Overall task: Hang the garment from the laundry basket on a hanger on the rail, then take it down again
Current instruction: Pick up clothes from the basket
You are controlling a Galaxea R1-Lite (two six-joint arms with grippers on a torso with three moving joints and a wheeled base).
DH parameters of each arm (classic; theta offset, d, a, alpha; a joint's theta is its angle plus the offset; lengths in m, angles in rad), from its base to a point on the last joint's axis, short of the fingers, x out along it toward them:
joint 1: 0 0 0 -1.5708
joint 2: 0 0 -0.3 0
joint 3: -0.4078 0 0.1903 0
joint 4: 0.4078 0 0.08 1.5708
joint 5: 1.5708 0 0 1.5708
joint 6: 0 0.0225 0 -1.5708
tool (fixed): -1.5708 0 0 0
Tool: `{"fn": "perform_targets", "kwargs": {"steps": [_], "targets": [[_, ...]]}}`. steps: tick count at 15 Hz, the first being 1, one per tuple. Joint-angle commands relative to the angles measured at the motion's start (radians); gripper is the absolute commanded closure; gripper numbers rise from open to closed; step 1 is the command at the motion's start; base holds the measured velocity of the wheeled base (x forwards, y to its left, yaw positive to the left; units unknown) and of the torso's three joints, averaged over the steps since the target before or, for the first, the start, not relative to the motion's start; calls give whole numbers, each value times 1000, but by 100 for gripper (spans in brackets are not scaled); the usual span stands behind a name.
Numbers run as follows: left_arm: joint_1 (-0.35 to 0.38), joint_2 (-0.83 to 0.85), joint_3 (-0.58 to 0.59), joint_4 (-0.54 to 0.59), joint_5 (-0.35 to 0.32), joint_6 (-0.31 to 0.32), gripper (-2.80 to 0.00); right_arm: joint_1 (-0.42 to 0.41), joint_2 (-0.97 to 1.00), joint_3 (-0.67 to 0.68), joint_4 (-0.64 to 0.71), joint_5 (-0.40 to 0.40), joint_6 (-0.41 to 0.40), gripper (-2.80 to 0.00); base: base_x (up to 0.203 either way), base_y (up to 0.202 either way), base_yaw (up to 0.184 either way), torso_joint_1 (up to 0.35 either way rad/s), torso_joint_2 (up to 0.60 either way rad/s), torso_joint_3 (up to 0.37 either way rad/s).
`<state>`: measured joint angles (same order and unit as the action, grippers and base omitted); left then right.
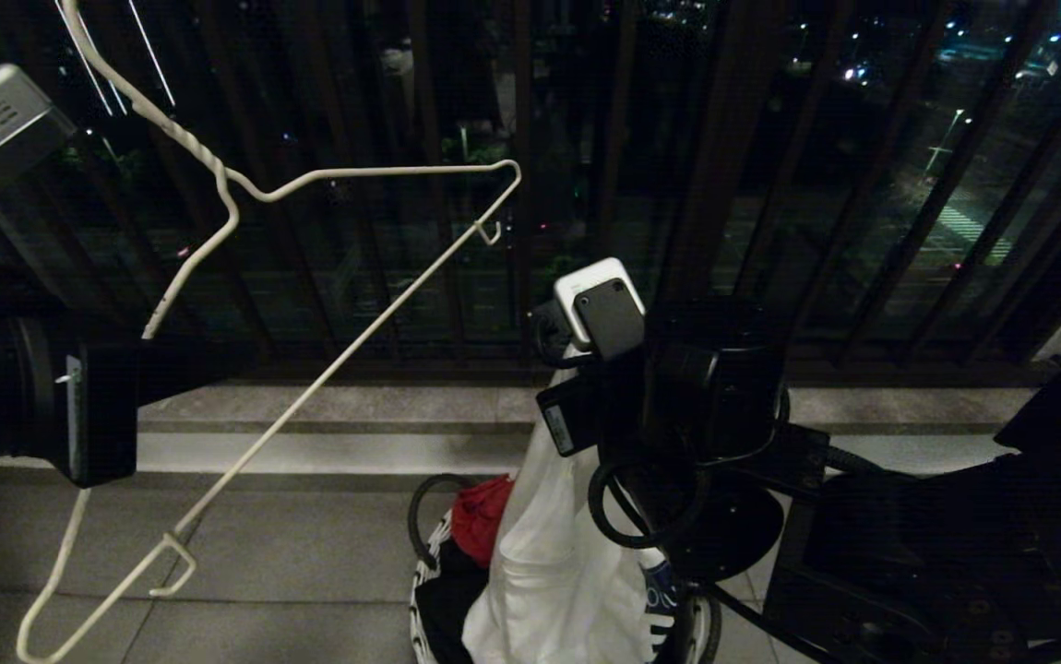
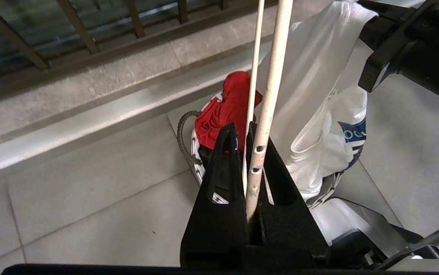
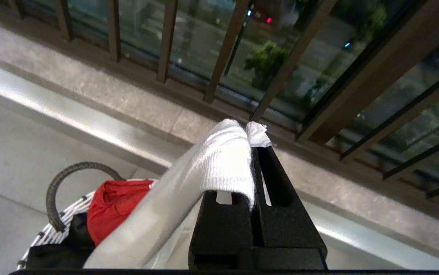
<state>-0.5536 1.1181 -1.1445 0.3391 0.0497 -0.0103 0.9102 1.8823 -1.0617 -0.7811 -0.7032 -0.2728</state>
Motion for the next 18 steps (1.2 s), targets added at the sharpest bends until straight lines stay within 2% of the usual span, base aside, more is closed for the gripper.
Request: {"fn": "perform_targets", "kwargs": {"steps": [1,15,18], "targets": [[-2,2,0,1,1,0,0,-1,1,0,-6,-6,-2,0,0,0,0,2,2,203],[-8,5,3,3,1,0,0,-2,6,0,-6,-6,-2,0,0,0,0,3,1,199],[-8,-2,16,2,0,0,0,-4,8,0,-6,-6,-2,0,0,0,0,3,-25,23]]}}
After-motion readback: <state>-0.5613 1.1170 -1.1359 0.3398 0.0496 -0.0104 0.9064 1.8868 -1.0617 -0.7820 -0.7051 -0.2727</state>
